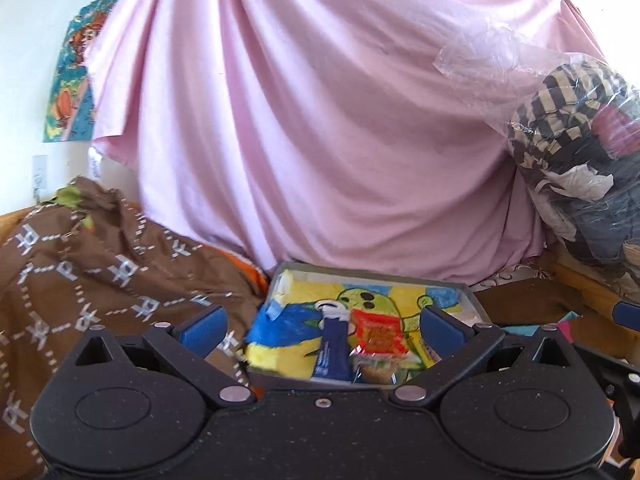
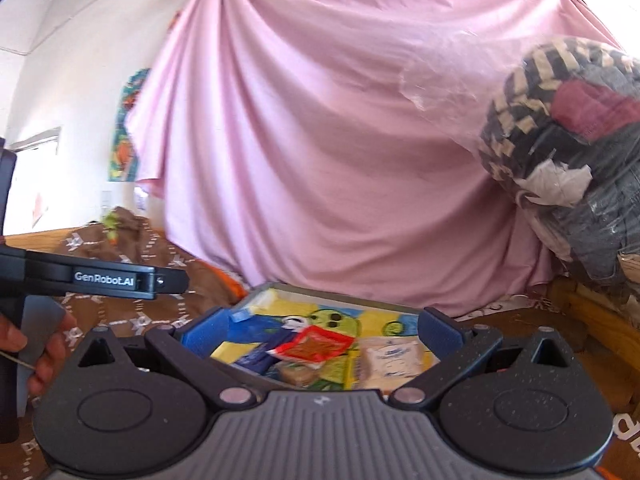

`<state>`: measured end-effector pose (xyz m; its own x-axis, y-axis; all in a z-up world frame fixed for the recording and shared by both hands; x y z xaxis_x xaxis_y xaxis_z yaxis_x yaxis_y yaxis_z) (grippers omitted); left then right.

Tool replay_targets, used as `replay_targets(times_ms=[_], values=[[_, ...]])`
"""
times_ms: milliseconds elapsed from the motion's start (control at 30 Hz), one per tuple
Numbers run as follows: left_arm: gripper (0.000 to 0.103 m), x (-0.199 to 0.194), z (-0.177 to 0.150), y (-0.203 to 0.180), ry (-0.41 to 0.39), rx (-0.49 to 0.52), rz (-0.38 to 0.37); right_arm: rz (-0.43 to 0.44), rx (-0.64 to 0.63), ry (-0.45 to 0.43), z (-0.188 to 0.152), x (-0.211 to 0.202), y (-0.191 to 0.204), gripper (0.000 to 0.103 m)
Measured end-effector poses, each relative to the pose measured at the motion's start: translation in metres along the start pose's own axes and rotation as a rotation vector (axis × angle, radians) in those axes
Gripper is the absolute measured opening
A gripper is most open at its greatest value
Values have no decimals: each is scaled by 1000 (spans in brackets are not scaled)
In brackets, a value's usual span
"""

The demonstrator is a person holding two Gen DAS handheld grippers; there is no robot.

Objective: Organize snacks
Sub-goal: 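Withdraw both tools from the tray back over the remaining snacks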

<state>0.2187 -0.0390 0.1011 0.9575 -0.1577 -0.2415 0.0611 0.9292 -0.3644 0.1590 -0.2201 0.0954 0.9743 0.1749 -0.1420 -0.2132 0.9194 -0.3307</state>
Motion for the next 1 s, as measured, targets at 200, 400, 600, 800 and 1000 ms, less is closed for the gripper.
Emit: replay_targets(times_ms=[200,400,600,800,1000], values=[[102,-22,-22,32,83,-25,43,71,-19,25,-15,-13,33,103],[102,-35,-51,69,158,-50,107,115,-9,89,-38,-24,54,103],[102,-35,-81,92,247,-41,146,136,3,177,-68,-27,66,103],[102,-30,-98,92,317,-50,129,172,17,289,-93,-19,77,103],[102,-24,-116,89,361,-9,111,185,72,408,-119,-6,79,103]])
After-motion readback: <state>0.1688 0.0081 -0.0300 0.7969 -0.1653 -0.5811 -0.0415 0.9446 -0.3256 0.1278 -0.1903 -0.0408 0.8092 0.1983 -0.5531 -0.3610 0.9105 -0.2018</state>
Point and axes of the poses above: each gripper's, at about its wrist camera, not at the fingertips, and x roughly the way its jaws point, y to its left, z to its top, the point moved 7 cm from there along x, roughly the way its jaws point, and after that the axes turned 15 degrees about -x, right-handed, at the moved point
